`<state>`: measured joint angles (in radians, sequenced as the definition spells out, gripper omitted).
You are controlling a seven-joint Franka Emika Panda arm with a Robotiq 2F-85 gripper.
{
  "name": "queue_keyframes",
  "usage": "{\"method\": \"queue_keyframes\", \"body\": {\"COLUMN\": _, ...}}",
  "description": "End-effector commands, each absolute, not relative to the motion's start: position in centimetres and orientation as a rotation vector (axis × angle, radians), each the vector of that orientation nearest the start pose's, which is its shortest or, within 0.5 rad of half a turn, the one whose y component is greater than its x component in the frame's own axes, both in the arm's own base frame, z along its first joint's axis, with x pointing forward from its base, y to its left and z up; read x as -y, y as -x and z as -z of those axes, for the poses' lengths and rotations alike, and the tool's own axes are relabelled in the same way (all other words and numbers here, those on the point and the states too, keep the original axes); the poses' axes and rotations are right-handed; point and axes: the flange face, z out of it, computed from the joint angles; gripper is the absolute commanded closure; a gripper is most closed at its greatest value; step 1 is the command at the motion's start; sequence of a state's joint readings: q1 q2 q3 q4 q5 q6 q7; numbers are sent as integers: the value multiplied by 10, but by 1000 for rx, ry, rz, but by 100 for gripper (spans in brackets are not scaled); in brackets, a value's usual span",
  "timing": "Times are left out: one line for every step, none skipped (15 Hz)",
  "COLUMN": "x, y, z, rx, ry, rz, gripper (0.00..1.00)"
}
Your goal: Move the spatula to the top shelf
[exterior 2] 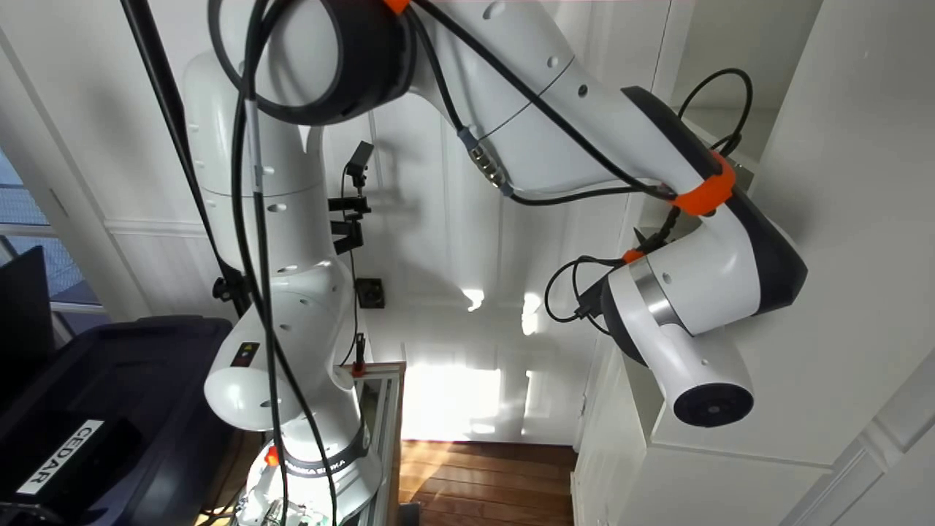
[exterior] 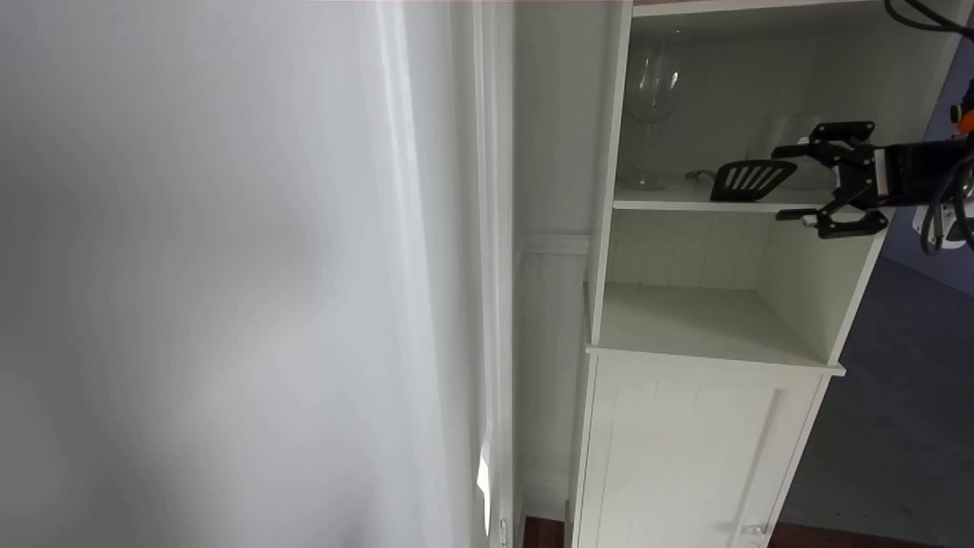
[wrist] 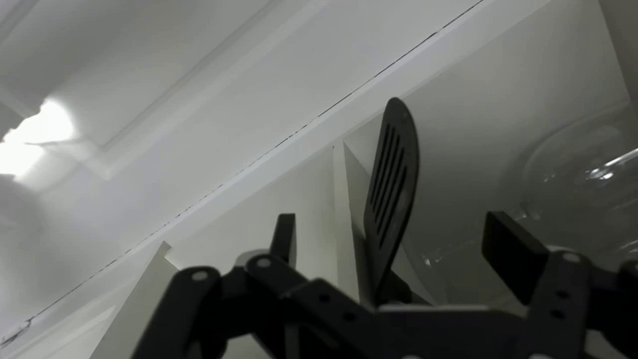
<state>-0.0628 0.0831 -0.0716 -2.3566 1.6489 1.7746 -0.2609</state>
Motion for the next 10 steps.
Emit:
{"method": "queue_keyframes", "body": {"x": -3, "y": -474, "z": -340, "rx": -727, "ry": 1554, "rz": -140, "gripper": 0}}
{"method": "queue_keyframes", "body": {"x": 2, "y": -466, "z": -342, "rx": -707, "ry": 1574, "rz": -143, "gripper": 0}}
{"method": "queue_keyframes", "body": {"x": 7, "y": -459, "z": -344, "rx": -688, "ry": 1602, "rz": -147, "gripper": 0}}
{"method": "queue_keyframes", "body": {"x": 12, "y": -451, "z": -346, "rx": -667, "ry": 1632, "rz": -158, "gripper": 0}}
{"method": "queue_keyframes", "body": {"x": 20, "y": -442, "z": -349, "rx": -639, "ry": 1670, "rz": -155, "gripper": 0}}
{"method": "queue_keyframes", "body": {"x": 26, "y": -434, "z": -353, "rx": -617, "ry": 1696, "rz": -142, "gripper": 0}}
{"method": "queue_keyframes", "body": {"x": 35, "y": -426, "z": -358, "rx": -597, "ry": 1705, "rz": -114, "gripper": 0}}
{"method": "queue_keyframes", "body": {"x": 42, "y": -420, "z": -364, "rx": -581, "ry": 1720, "rz": -89, "gripper": 0}}
{"method": "queue_keyframes", "body": {"x": 50, "y": -412, "z": -369, "rx": -564, "ry": 1734, "rz": -62, "gripper": 0}}
{"method": "queue_keyframes", "body": {"x": 57, "y": -404, "z": -374, "rx": -548, "ry": 1753, "rz": -41, "gripper": 0}}
